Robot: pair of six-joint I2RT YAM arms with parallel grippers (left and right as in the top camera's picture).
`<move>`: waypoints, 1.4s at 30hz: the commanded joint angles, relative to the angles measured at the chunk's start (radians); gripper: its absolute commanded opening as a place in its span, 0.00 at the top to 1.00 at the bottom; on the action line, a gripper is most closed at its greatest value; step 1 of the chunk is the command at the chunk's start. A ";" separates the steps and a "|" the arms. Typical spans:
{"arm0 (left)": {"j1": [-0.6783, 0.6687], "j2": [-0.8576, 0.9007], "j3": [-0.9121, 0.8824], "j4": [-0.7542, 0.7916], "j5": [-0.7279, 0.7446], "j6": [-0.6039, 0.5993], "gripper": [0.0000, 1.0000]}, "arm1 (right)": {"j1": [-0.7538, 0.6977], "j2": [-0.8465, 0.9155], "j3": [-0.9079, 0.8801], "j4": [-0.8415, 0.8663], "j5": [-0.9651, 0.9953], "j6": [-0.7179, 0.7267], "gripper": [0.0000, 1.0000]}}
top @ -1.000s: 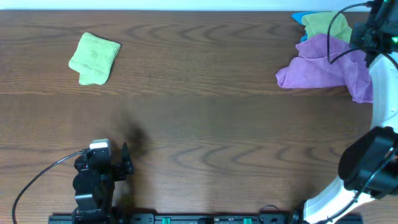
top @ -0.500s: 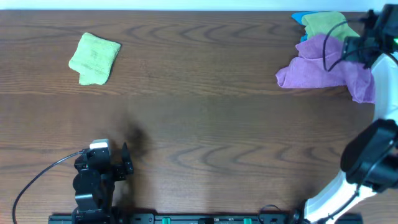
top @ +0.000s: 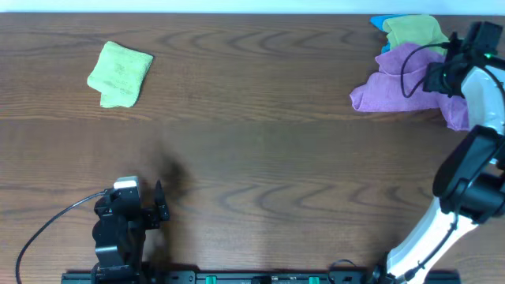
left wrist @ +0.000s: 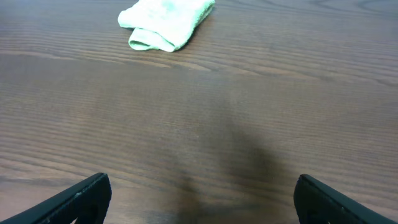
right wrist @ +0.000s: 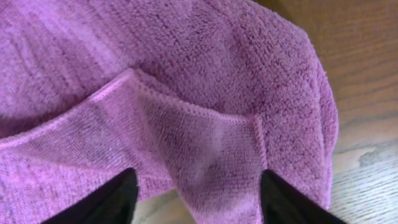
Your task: Fold the cloth
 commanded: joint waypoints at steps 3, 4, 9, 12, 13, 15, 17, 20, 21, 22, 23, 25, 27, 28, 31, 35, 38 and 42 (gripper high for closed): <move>-0.005 -0.006 -0.013 0.000 -0.015 0.018 0.05 | -0.016 0.014 0.000 0.020 -0.007 0.011 0.46; -0.005 -0.006 -0.013 0.000 -0.015 0.018 0.05 | -0.017 0.014 0.000 0.022 -0.007 0.011 0.46; -0.005 -0.006 -0.013 0.000 -0.015 0.018 0.05 | -0.025 0.027 0.000 0.033 -0.006 0.011 0.45; -0.005 -0.006 -0.013 0.000 -0.015 0.018 0.05 | -0.026 0.037 0.000 0.034 -0.007 0.011 0.46; -0.005 -0.006 -0.013 0.000 -0.015 0.018 0.05 | -0.026 0.042 0.000 0.034 -0.007 0.011 0.45; -0.005 -0.006 -0.013 0.000 -0.015 0.018 0.05 | -0.026 0.053 0.000 0.034 -0.006 0.011 0.45; -0.005 -0.006 -0.013 0.000 -0.015 0.018 0.05 | -0.026 0.061 0.000 0.033 -0.006 0.011 0.44; -0.005 -0.006 -0.013 0.000 -0.015 0.018 0.05 | -0.026 0.071 0.000 0.034 -0.006 0.011 0.52; -0.005 -0.006 -0.013 0.000 -0.015 0.018 0.05 | -0.026 0.071 0.000 0.034 -0.006 0.011 0.60; -0.005 -0.006 -0.013 0.000 -0.015 0.018 0.05 | -0.026 0.071 0.000 0.035 -0.006 0.011 0.74; -0.005 -0.006 -0.013 0.000 -0.015 0.018 0.05 | -0.026 0.071 0.001 0.035 -0.006 0.011 0.87; -0.005 -0.006 -0.013 0.000 -0.015 0.018 0.05 | -0.026 0.071 0.001 0.032 -0.007 0.011 0.99; -0.005 -0.006 -0.013 0.000 -0.015 0.018 0.05 | -0.024 0.068 0.002 0.026 -0.006 0.010 0.99; -0.005 -0.006 -0.013 0.000 -0.015 0.018 0.05 | -0.022 0.063 0.002 0.021 -0.006 0.010 0.99; -0.005 -0.006 -0.013 0.000 -0.015 0.018 0.05 | -0.008 0.014 0.002 0.011 -0.006 0.010 0.99; -0.005 -0.006 -0.013 0.000 -0.015 0.018 0.05 | 0.023 -0.087 0.002 -0.017 -0.008 0.006 0.99; -0.005 -0.006 -0.013 0.000 -0.015 0.018 0.05 | 0.062 -0.177 0.002 -0.058 -0.007 -0.018 0.99; -0.005 -0.006 -0.013 0.000 -0.015 0.018 0.05 | 0.122 -0.306 0.002 -0.083 -0.007 -0.024 0.99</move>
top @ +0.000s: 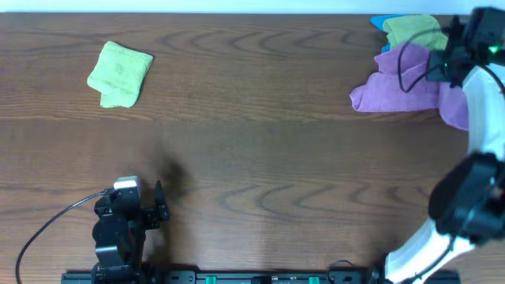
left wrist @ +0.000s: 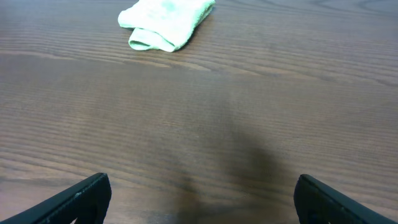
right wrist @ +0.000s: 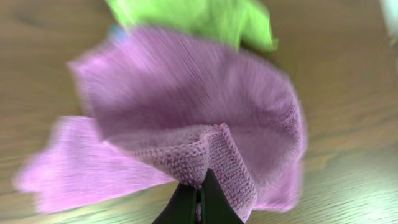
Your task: Fold the cloth
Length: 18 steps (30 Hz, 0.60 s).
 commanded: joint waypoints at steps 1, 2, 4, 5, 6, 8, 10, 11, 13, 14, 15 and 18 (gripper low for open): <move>-0.005 -0.006 -0.013 0.000 -0.015 0.018 0.05 | 0.053 -0.119 0.004 -0.016 -0.005 -0.026 0.99; -0.005 -0.006 -0.013 0.000 -0.015 0.018 0.05 | 0.067 -0.146 0.004 -0.024 -0.005 -0.028 0.99; -0.005 -0.006 -0.013 0.000 -0.015 0.018 0.05 | 0.101 -0.206 0.004 -0.042 -0.006 -0.030 0.99; -0.005 -0.006 -0.013 0.000 -0.015 0.018 0.05 | 0.119 -0.233 0.004 -0.052 -0.010 -0.034 0.99; -0.005 -0.006 -0.013 0.000 -0.015 0.018 0.05 | 0.131 -0.252 0.004 -0.060 -0.010 -0.037 0.99; -0.005 -0.006 -0.013 0.000 -0.015 0.018 0.05 | 0.170 -0.301 0.004 -0.087 -0.013 -0.041 0.99; -0.005 -0.006 -0.013 0.000 -0.015 0.018 0.05 | 0.209 -0.342 0.004 -0.110 -0.013 -0.044 0.99; -0.005 -0.006 -0.013 0.000 -0.015 0.018 0.05 | 0.231 -0.362 0.004 -0.124 -0.013 -0.044 0.99; -0.005 -0.006 -0.013 0.001 -0.014 0.018 0.05 | 0.276 -0.396 0.004 -0.151 -0.016 -0.044 0.99; -0.005 -0.006 -0.013 0.001 -0.010 0.017 0.05 | 0.301 -0.414 0.004 -0.171 -0.025 -0.044 0.99; -0.005 -0.006 -0.013 0.001 -0.010 0.017 0.05 | 0.323 -0.427 0.004 -0.187 -0.041 -0.044 0.99; -0.005 -0.006 -0.013 0.001 -0.011 0.018 0.05 | 0.386 -0.451 0.004 -0.232 -0.119 -0.044 0.99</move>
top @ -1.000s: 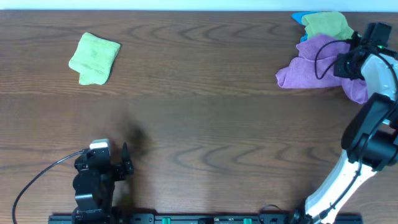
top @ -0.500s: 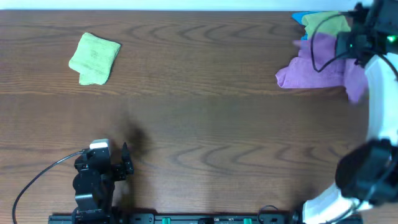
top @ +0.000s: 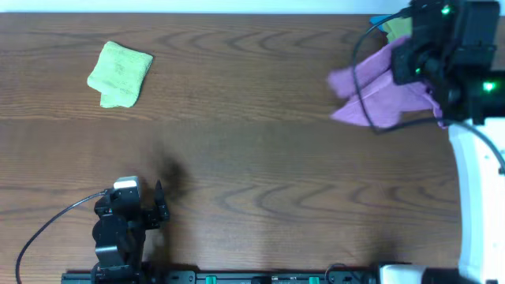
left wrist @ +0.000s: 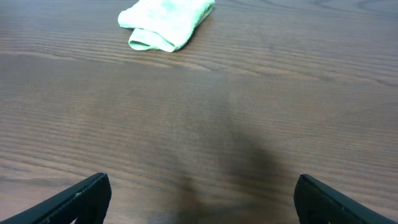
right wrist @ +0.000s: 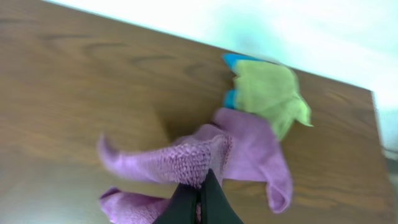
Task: Fold the cloth
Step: 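Drag the purple cloth left toward the table center with the right gripper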
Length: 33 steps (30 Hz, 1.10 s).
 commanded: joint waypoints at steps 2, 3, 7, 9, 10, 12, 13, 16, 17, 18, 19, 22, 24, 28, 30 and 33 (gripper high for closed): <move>-0.005 -0.006 -0.013 0.001 -0.011 0.018 0.05 | 0.089 -0.030 0.004 -0.045 -0.129 -0.009 0.99; -0.005 -0.006 -0.013 0.001 -0.011 0.017 0.05 | 0.115 -0.030 0.004 -0.061 -0.153 -0.009 0.99; -0.005 -0.006 -0.013 0.001 -0.010 0.017 0.05 | 0.229 -0.030 0.004 -0.092 -0.209 -0.003 0.99; -0.005 -0.006 -0.013 0.001 -0.010 0.017 0.05 | 0.299 -0.030 0.004 -0.098 -0.243 0.003 0.99; -0.005 -0.006 -0.013 0.001 -0.010 0.017 0.05 | 0.330 -0.030 0.004 -0.102 -0.255 0.011 0.99; -0.005 -0.006 -0.013 0.000 -0.007 0.011 0.05 | 0.397 -0.030 0.004 -0.119 -0.284 0.018 0.99; -0.005 -0.006 -0.013 0.000 -0.001 0.000 0.05 | 0.434 -0.029 0.004 -0.128 -0.290 0.021 0.99; -0.005 -0.006 -0.013 0.000 0.005 -0.063 0.05 | 0.542 -0.029 0.004 -0.151 -0.290 0.042 0.99; -0.005 -0.006 -0.013 0.001 0.008 -0.073 0.05 | 0.565 -0.029 0.004 -0.154 -0.290 0.044 0.99; -0.005 -0.006 -0.013 0.001 0.010 -0.086 0.05 | 0.587 -0.029 0.004 -0.154 -0.290 0.048 0.99; -0.005 -0.006 -0.013 0.001 0.021 -0.098 0.05 | 0.606 -0.027 0.003 -0.153 -0.290 0.060 0.99; -0.005 -0.006 -0.012 0.001 0.082 -0.120 0.05 | 0.626 -0.011 0.003 -0.156 -0.291 0.066 0.99; -0.005 -0.006 -0.012 0.000 0.117 -0.153 0.05 | 0.626 0.004 0.003 -0.166 -0.319 0.065 0.99; -0.005 -0.006 -0.011 0.000 0.133 -0.193 0.05 | 0.627 0.022 0.003 -0.202 -0.335 0.064 0.99; -0.005 -0.006 -0.011 0.000 0.132 -0.193 0.05 | 0.629 0.023 0.003 -0.217 -0.335 0.061 0.99; -0.005 -0.006 -0.011 0.000 0.132 -0.193 0.05 | 0.630 0.023 0.003 -0.229 -0.334 0.061 0.99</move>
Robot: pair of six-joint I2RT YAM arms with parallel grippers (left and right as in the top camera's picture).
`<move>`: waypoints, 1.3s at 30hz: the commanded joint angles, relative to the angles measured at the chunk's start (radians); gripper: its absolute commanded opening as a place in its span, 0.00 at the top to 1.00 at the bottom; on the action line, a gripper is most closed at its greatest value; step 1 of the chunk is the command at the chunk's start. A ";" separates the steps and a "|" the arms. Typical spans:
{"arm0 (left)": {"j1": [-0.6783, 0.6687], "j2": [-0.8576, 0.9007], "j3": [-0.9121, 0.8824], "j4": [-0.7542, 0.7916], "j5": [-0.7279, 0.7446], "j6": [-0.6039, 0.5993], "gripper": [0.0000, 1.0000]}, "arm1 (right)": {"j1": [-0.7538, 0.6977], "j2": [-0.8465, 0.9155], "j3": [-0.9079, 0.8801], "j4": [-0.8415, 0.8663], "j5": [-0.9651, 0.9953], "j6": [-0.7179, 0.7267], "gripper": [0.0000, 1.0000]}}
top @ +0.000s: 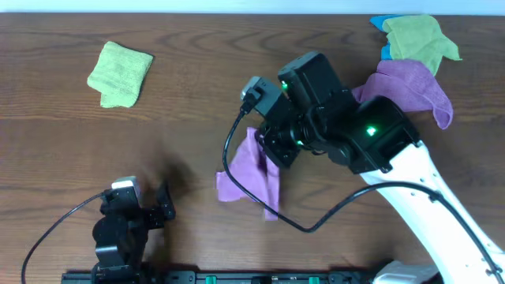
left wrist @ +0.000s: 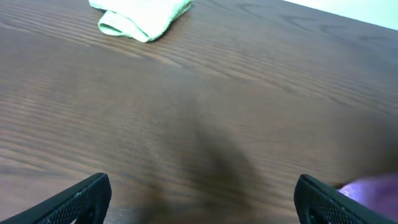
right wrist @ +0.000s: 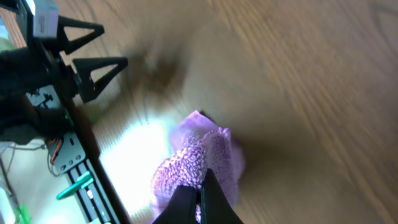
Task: Fold the cloth
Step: 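Drag the purple cloth left toward the table center with the right gripper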
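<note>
A purple cloth (top: 248, 175) hangs bunched over the middle of the table, toward the front. My right gripper (right wrist: 200, 194) is shut on its upper fold (right wrist: 198, 163). In the overhead view the right arm (top: 339, 126) reaches in from the right and covers the gripper. My left gripper (left wrist: 202, 199) rests open and empty near the front left edge. Its dark fingertips (left wrist: 84, 196) are spread wide, and a corner of the purple cloth (left wrist: 373, 186) shows at its right. From above, the left arm (top: 126, 225) sits low at the left.
A folded light green cloth (top: 120, 72) lies at the back left. At the back right corner lie a second purple cloth (top: 410, 83), an olive green cloth (top: 418, 35) and a blue one (top: 379, 22). The table's front rail (top: 237, 278) runs below.
My right gripper, still shut on the purple cloth, has gone from above the back right pile to the table's middle front. The left wrist view has shifted slightly to the right.
At first my right gripper stood open over the purple cloth on the back right pile. It then shut on a fold, and later held the cloth raised above the pile. Now the cloth hangs over the table's middle, with another purple cloth left at the pile.
</note>
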 commanded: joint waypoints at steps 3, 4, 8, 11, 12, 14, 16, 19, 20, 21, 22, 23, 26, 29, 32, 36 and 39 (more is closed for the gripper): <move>-0.005 -0.006 -0.012 0.000 0.026 -0.020 0.05 | 0.009 0.010 0.004 0.008 -0.006 -0.002 0.99; -0.005 -0.006 -0.012 0.000 0.026 -0.020 0.05 | 0.008 0.016 0.004 0.014 0.002 -0.002 0.99; -0.005 -0.006 -0.012 0.000 0.027 -0.032 0.05 | 0.002 0.066 0.004 0.061 0.035 -0.002 0.99; -0.005 -0.006 -0.012 0.000 0.027 -0.060 0.05 | -0.017 0.139 0.004 0.129 0.052 -0.007 0.99; -0.005 -0.006 -0.012 0.000 0.027 -0.073 0.05 | -0.029 0.172 0.004 0.167 0.052 -0.009 0.99; -0.005 -0.006 -0.012 0.000 0.027 -0.092 0.05 | -0.055 0.229 0.004 0.258 0.080 -0.009 0.99; -0.005 -0.006 -0.012 0.000 0.027 -0.102 0.05 | -0.090 0.290 0.004 0.400 0.150 -0.008 0.99; -0.005 -0.006 -0.012 -0.001 0.031 -0.102 0.05 | -0.165 0.385 0.004 0.630 0.322 0.006 0.99; -0.005 -0.006 -0.012 -0.002 0.032 -0.102 0.05 | -0.188 0.403 0.004 0.668 0.359 0.011 0.99; -0.005 -0.006 -0.012 -0.002 0.034 -0.102 0.05 | -0.214 0.423 0.004 0.698 0.402 0.011 0.95; -0.005 -0.006 -0.012 -0.002 0.034 -0.102 0.05 | -0.237 0.434 0.004 0.710 0.445 0.010 0.77; -0.005 -0.006 -0.011 -0.003 0.034 -0.102 0.05 | -0.257 0.439 0.004 0.711 0.484 0.010 0.66; -0.005 -0.006 -0.011 -0.003 0.034 -0.102 0.05 | -0.296 0.433 0.004 0.687 0.550 0.010 0.42; -0.005 -0.006 -0.011 -0.003 0.034 -0.102 0.05 | -0.305 0.412 0.004 0.663 0.594 0.009 0.25; -0.005 -0.006 -0.011 -0.003 0.034 -0.102 0.05 | -0.299 0.381 0.004 0.620 0.575 0.010 0.18; -0.005 -0.006 -0.011 -0.004 0.035 -0.102 0.05 | -0.290 0.332 0.004 0.497 0.394 0.002 0.17; -0.005 -0.006 -0.008 -0.007 0.065 -0.127 0.05 | -0.285 0.321 0.004 0.398 0.246 -0.022 0.16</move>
